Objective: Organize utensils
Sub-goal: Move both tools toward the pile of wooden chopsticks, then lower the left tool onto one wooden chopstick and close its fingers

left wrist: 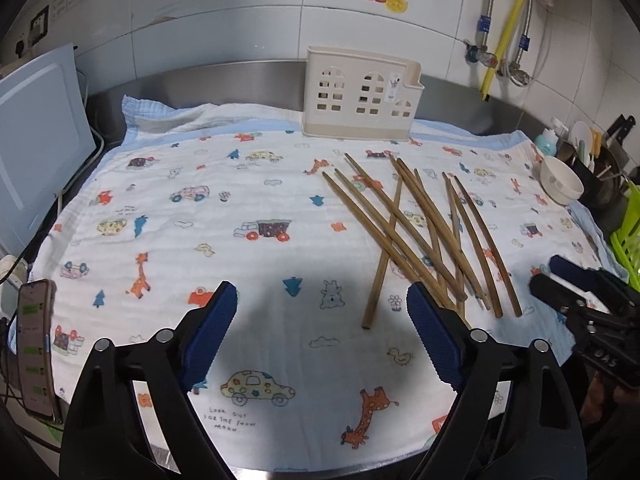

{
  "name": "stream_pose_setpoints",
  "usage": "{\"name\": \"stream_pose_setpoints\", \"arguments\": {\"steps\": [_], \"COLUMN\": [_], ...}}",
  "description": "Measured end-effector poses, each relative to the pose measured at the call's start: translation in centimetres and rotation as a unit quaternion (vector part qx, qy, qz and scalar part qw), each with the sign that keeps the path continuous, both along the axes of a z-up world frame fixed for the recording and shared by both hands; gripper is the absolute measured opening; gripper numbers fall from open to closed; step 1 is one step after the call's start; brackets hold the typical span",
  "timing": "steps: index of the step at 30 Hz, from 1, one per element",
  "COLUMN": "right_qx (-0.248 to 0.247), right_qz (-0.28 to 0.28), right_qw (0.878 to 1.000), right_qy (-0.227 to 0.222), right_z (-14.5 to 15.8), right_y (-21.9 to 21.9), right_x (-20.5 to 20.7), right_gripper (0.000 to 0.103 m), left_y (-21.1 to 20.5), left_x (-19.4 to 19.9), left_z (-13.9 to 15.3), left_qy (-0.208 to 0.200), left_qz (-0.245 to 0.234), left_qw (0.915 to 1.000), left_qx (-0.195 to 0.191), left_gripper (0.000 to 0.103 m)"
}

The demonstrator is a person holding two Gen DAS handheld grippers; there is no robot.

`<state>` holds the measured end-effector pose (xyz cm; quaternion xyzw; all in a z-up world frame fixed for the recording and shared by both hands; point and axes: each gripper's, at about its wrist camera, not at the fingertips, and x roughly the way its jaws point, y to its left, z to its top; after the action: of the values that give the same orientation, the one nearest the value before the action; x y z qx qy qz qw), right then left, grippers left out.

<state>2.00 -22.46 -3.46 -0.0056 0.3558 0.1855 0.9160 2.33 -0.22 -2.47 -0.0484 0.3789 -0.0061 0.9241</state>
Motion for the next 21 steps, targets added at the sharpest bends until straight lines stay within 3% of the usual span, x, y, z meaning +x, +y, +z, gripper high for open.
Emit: {"name": "stream_pose_setpoints", "arguments": {"steps": [5,7,16,21], "right_qx": [0.000,0.003,-0.003,-0.001], "right_qz": [0.010,0.015,0.034,0.030], "right_qw": [1.000,1.000,0.999,0.999], "right_qy": [0.018,0.024,0.039,0.043], "right_z": [-1.3,-1.6,-2.7,-3.0], "right_y": [0.7,0.9,1.9,1.3], "right_x": [0.7,0.9,1.5,1.8], "right_gripper": [0.041,0.031,0.025,0.025], "left_y": [0.0,0.0,-1.5,-2.9], "left_x": [0.6,0.9,1.9,2.9], "left_z": [-0.7,-0.9,-2.1,-3.3], "left_qy": [0.008,0.011,0.029,0.059], "left_qz": [0.002,-0.001,-0.039,-0.054], "left_qw": [0.9999,0.9999,0.9981,0.9929], "left_qx": [-0.007,-0.011,-0.038,-0.087], "left_gripper": [0.077,0.074,0.059,0.050]}}
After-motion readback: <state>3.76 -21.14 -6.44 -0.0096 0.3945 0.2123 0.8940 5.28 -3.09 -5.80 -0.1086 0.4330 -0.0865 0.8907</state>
